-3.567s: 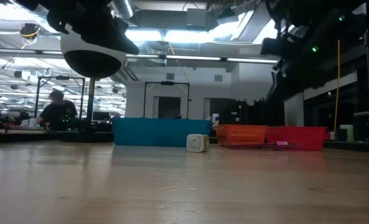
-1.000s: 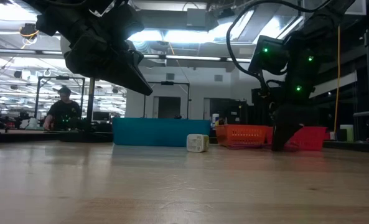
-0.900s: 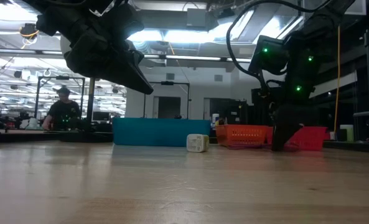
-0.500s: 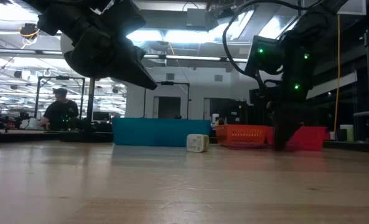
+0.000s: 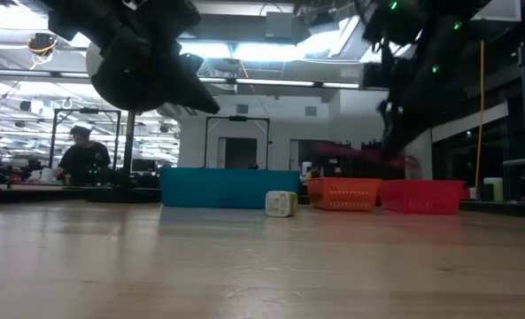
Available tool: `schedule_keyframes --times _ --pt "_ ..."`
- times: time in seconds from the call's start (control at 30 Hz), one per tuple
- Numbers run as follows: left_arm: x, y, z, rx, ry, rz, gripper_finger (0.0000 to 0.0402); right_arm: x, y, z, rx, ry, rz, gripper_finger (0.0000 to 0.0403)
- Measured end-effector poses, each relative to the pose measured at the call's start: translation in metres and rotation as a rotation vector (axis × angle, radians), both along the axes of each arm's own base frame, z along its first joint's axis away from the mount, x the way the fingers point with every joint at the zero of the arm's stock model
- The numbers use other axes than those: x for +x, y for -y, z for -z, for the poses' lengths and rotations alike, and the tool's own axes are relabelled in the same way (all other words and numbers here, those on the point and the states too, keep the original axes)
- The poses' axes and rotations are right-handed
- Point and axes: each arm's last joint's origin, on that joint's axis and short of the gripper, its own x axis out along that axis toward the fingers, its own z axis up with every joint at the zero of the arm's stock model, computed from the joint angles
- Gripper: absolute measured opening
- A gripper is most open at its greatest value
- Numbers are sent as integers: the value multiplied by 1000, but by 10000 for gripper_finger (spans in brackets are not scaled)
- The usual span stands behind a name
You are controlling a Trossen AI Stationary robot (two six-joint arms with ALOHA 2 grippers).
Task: Pick and place items into bin
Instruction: Put the pink charger cable into the blue bin
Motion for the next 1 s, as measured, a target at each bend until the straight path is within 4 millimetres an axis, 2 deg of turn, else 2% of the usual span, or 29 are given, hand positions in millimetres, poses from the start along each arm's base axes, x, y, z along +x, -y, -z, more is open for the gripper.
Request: schedule_keyframes --times 0.2,0.37,0.57,0.77,1.0 --pt "-7 -1 -10 8 28 11 3 -17 -5 -16 -34 266 -43 2" --pt "-7 -1 -11 6 30 8 3 -29 -8 -14 -54 522 -132 2" --pt "-4 -4 -16 -99 100 -58 3 -38 -12 -5 -44 819 -260 2" --pt "1 -2 -26 -143 215 -26 3 -43 -13 -3 -53 982 -296 2" --pt "6 -6 -35 -170 315 -4 3 -43 -14 -5 -53 1005 -302 2"
